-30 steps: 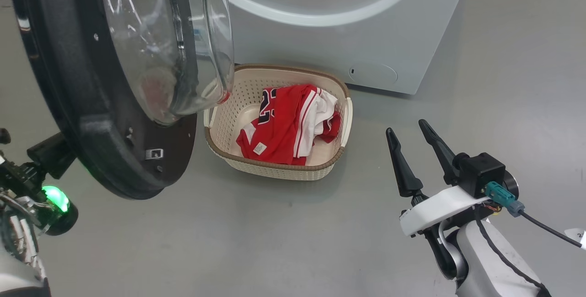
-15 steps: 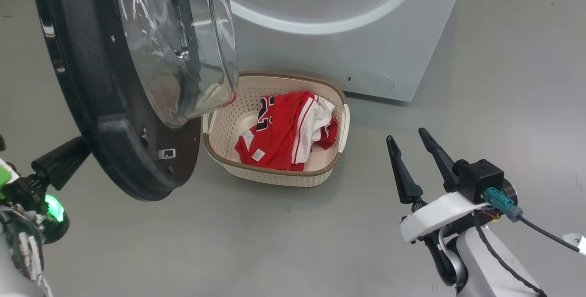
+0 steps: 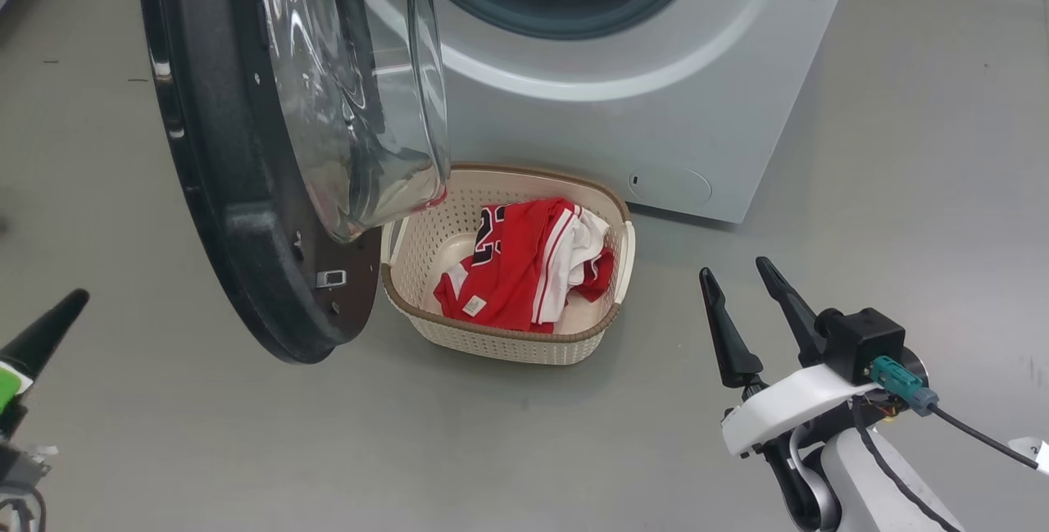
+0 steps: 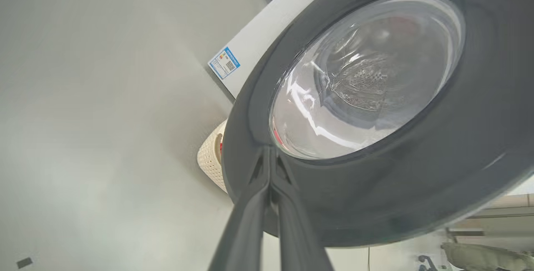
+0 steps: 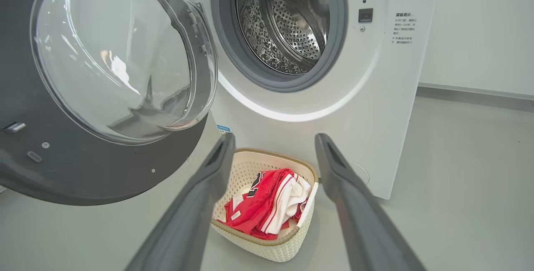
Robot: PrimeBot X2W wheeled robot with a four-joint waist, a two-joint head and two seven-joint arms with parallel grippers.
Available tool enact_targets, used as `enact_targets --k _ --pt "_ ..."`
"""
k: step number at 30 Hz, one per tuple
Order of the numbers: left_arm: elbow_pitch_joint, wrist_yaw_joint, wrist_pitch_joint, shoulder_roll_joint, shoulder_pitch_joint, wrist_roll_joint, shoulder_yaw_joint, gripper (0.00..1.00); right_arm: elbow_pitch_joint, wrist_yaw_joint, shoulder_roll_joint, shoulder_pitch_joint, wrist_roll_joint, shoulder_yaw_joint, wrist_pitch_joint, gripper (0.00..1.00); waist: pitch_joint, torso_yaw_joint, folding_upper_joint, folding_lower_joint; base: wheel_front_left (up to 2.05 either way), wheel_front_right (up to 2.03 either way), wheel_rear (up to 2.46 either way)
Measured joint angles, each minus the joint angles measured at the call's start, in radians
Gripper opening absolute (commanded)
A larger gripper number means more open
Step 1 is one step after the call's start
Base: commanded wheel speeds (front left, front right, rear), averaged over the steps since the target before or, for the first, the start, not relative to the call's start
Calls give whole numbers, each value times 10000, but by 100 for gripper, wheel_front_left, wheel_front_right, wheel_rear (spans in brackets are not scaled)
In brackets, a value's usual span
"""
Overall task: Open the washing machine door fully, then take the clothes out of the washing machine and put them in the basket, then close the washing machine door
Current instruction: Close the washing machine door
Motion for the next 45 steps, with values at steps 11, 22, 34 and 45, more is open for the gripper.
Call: enact_targets --k 11,22,34,45 --pt "-2364 0 -3200 270 1438 1469 -1315 0 -10 0 100 244 2 94 0 100 -340 202 0 0 0 0 0" --pt "-2775 0 -6163 399 3004 2602 -2801 0 -6 59 98 370 2 180 -2 100 -488 182 0 0 0 0 0" --pt "-2543 0 -8669 679 3745 3455 -3728 0 -17 59 102 392 2 192 -2 100 -588 93 0 0 0 0 0" --pt "-1822 0 -9942 869 3978 3747 -4176 100 -58 59 111 419 13 167 -2 100 -498 100 0 0 0 0 0"
